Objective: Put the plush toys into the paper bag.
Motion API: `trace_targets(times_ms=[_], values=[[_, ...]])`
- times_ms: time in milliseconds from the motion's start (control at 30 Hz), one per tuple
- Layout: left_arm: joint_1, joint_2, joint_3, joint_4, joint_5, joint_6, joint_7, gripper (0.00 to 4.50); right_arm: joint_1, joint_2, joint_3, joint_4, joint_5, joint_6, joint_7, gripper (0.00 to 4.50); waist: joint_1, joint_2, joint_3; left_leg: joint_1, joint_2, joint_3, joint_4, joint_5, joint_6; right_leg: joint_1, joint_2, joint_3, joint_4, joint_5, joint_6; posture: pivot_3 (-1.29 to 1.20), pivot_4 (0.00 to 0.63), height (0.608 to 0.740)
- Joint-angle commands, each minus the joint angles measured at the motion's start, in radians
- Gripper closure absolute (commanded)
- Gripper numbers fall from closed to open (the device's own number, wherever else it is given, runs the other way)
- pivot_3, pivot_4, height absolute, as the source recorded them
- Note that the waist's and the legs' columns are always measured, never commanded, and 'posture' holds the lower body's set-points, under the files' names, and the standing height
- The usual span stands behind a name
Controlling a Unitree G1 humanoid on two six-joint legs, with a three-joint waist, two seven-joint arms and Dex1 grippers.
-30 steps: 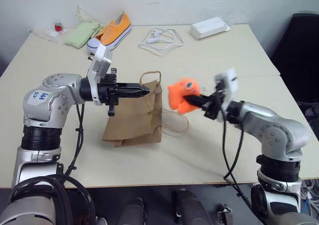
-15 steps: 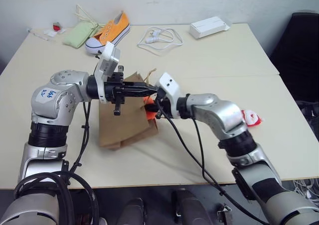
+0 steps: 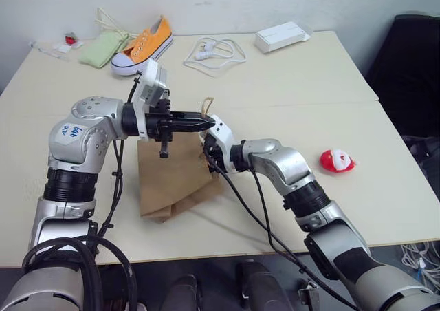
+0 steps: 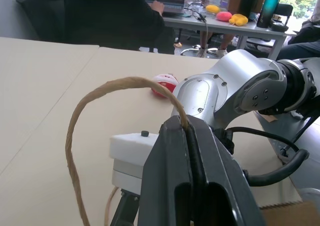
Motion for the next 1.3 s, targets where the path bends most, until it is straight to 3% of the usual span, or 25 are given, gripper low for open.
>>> trace_targets(times_ms=[33, 267, 467, 600, 700, 933, 1267, 1300], values=[[-0.037, 0.002, 0.010, 0.011, 0.004, -0.019, -0.014, 4.50, 0.036, -0.076, -0.095, -0.233, 0.077, 0.073, 0.014, 0.04, 0.003, 0.000, 0.000, -0.002, 0.000, -0.001, 0.000, 0.000, 0.000, 0.000, 0.000, 0.000, 0.000, 0.000, 0.000, 0.00, 0.150, 0.740], [-0.054, 0.003, 0.025, -0.012, -0.049, 0.054, -0.045, 4.50, 0.266, -0.270, -0.371, -0.657, 0.203, 0.280, -0.106, 0.04, 0.021, 0.000, 0.000, -0.003, 0.000, -0.001, 0.000, 0.000, 0.000, 0.000, 0.000, 0.000, 0.000, 0.000, 0.000, 0.00, 0.150, 0.740], [-0.048, -0.007, 0.016, -0.016, -0.044, 0.058, -0.059, 4.50, 0.406, -0.329, -0.571, -0.791, 0.197, 0.334, -0.258, 0.04, 0.036, 0.000, 0.000, -0.003, -0.001, 0.002, 0.000, 0.000, 0.000, 0.000, 0.000, 0.003, 0.000, 0.000, 0.000, 0.00, 0.150, 0.740], [-0.040, -0.006, 0.022, -0.042, -0.071, 0.094, -0.073, 4.50, 0.541, -0.375, -0.781, -0.850, 0.141, 0.374, -0.361, 0.04, 0.055, 0.000, 0.000, -0.003, -0.001, 0.002, 0.000, 0.000, 0.001, 0.000, 0.000, 0.004, 0.000, 0.000, 0.000, 0.00, 0.150, 0.740], [-0.034, -0.013, 0.018, -0.061, -0.076, 0.098, -0.075, 4.50, 0.644, -0.357, -0.906, -0.838, 0.037, 0.396, -0.499, 0.04, 0.067, -0.001, 0.000, -0.003, -0.001, 0.002, -0.001, 0.000, 0.001, 0.000, 0.000, 0.004, 0.000, 0.000, 0.000, 0.00, 0.150, 0.740], [-0.045, -0.026, 0.014, -0.076, -0.094, 0.121, -0.081, 4.50, 0.700, -0.270, -0.955, -0.749, 0.018, 0.408, -0.578, 0.04, 0.061, -0.001, 0.000, -0.001, -0.001, 0.006, 0.000, 0.001, 0.002, 0.000, 0.000, 0.008, 0.000, 0.000, 0.000, 0.00, 0.150, 0.740], [-0.019, 0.050, 0.005, -0.112, -0.112, 0.177, -0.160, 4.50, 0.526, -0.079, -1.008, -0.480, 0.078, 0.350, -0.668, 0.04, 0.050, 0.000, 0.000, 0.001, -0.001, 0.008, -0.001, 0.001, 0.002, 0.000, 0.001, 0.010, 0.001, 0.000, 0.000, 0.00, 0.150, 0.740], [-0.018, 0.057, 0.009, -0.113, -0.112, 0.180, -0.160, 4.50, 0.505, -0.061, -1.030, -0.455, 0.093, 0.341, -0.679, 0.21, 0.051, 0.000, 0.000, 0.001, -0.001, 0.008, -0.002, 0.001, 0.002, 0.000, 0.001, 0.010, 0.001, 0.000, 0.000, 0.00, 0.150, 0.740]])
